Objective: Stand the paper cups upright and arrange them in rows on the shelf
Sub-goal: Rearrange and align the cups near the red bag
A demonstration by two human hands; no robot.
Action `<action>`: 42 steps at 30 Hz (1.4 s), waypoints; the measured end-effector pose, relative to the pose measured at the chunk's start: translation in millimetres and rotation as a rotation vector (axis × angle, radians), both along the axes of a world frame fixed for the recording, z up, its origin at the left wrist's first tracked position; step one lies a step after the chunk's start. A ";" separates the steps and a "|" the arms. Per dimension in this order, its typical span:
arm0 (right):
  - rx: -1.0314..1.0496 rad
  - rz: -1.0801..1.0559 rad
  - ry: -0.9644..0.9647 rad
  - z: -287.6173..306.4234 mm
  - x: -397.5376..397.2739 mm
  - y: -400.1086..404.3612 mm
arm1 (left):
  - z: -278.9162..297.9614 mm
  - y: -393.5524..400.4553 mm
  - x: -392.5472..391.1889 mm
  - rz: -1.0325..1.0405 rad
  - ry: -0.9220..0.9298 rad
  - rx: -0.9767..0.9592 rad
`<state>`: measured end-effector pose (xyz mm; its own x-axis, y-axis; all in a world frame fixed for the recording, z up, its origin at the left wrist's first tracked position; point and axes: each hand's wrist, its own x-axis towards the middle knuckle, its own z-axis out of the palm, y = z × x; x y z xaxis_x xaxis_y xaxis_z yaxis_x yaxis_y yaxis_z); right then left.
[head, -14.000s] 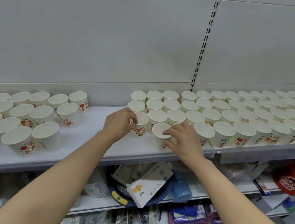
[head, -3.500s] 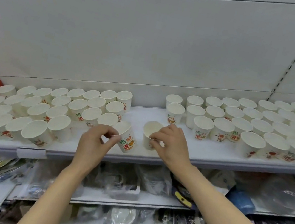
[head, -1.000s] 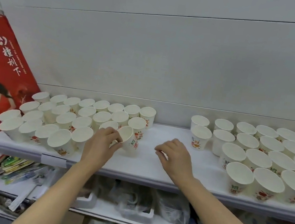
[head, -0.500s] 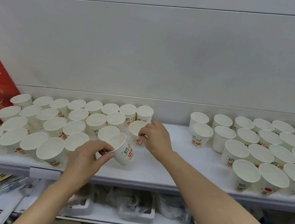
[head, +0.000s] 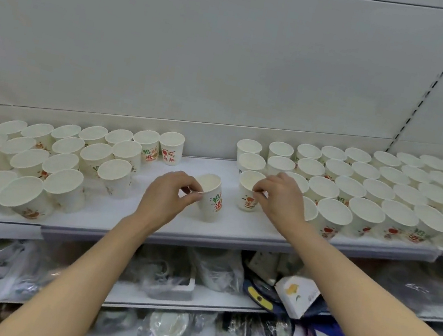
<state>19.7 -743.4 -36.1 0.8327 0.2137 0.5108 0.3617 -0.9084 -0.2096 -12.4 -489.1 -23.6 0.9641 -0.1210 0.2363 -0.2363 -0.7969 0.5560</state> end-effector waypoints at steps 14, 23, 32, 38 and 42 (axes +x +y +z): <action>0.200 0.372 0.112 24.1 -14.4 2.8 | 24.2 -33.3 -11.5 -0.146 0.067 -0.019; 0.316 0.186 0.275 26.8 -27.8 -22.9 | 15.5 61.1 4.7 0.349 -0.197 0.147; 0.042 0.156 0.125 13.1 -31.8 -33.6 | -16.2 122.1 15.7 0.573 0.006 0.441; -0.062 0.237 0.041 -1.4 -30.7 -39.5 | -15.9 123.8 16.5 0.581 0.032 0.407; -0.092 0.254 0.012 0.6 -30.9 -39.9 | -18.0 119.8 14.4 0.596 0.024 0.371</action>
